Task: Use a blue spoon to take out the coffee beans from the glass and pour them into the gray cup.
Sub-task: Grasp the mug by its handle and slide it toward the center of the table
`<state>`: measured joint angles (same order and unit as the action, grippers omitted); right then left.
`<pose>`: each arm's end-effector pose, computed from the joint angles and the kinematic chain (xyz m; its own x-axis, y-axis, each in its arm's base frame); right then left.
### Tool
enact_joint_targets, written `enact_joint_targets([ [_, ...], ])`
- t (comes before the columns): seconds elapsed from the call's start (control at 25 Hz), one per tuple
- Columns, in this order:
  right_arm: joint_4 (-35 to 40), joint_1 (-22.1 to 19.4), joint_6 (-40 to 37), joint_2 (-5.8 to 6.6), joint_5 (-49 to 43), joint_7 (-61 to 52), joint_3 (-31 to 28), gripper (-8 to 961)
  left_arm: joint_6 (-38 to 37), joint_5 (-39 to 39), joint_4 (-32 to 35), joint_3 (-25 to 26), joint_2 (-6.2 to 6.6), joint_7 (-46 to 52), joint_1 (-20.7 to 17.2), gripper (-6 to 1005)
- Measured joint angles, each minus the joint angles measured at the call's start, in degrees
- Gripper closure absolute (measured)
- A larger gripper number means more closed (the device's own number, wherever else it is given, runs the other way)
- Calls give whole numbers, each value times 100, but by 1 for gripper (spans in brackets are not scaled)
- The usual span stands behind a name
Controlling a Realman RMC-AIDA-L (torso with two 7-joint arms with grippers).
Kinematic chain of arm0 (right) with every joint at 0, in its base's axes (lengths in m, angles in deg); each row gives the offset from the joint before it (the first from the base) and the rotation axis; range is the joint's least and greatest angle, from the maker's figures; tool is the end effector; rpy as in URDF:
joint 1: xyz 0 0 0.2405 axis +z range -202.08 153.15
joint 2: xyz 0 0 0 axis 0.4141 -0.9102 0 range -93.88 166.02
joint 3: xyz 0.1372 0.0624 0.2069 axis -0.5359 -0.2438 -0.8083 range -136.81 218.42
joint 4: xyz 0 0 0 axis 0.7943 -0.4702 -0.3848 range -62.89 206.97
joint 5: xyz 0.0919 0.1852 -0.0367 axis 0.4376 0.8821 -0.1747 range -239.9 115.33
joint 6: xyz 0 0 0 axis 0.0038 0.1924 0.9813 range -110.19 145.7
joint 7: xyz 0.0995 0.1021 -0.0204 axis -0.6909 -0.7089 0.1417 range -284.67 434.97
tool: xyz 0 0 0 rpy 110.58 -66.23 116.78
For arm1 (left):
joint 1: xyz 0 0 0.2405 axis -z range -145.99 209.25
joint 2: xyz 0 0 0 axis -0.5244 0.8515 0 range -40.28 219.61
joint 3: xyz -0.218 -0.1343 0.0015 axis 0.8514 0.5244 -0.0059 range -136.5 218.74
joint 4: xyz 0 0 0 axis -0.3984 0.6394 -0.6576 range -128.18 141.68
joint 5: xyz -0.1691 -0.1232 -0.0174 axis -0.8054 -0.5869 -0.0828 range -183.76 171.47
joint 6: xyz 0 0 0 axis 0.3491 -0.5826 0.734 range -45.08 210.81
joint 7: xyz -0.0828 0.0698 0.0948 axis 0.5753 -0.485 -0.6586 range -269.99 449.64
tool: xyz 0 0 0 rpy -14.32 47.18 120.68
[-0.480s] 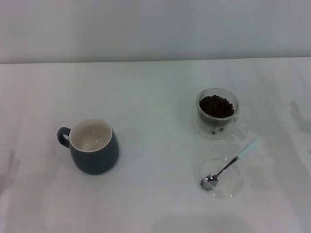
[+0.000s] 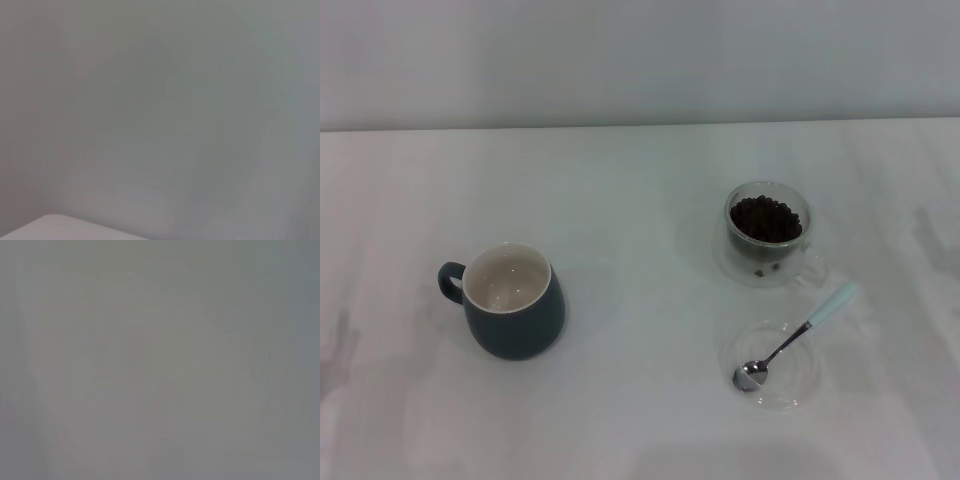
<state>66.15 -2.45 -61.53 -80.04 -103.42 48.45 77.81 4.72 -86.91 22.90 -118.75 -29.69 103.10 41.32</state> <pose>0.3758 0.2851 0.0277 0.5151 0.0754 -0.8538 -0.8548 -0.0279 -0.5182 -0.3682 0.2261 -0.0253 0.5066 -0.0212 0.8619 0.8615 0.0514 -0.5051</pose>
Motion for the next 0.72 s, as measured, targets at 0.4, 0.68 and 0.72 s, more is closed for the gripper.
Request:
enact_joint_targets([
  [0.4,0,4,0,2,0,-2,1,83,-16,0,2,0,0,0,-3,120],
  [0.68,0,-9,0,2,0,-7,-1,84,-23,0,3,0,0,0,-16,119],
  [0.72,-1,-7,0,2,0,-9,-1,84,-24,0,3,0,0,0,-27,119],
])
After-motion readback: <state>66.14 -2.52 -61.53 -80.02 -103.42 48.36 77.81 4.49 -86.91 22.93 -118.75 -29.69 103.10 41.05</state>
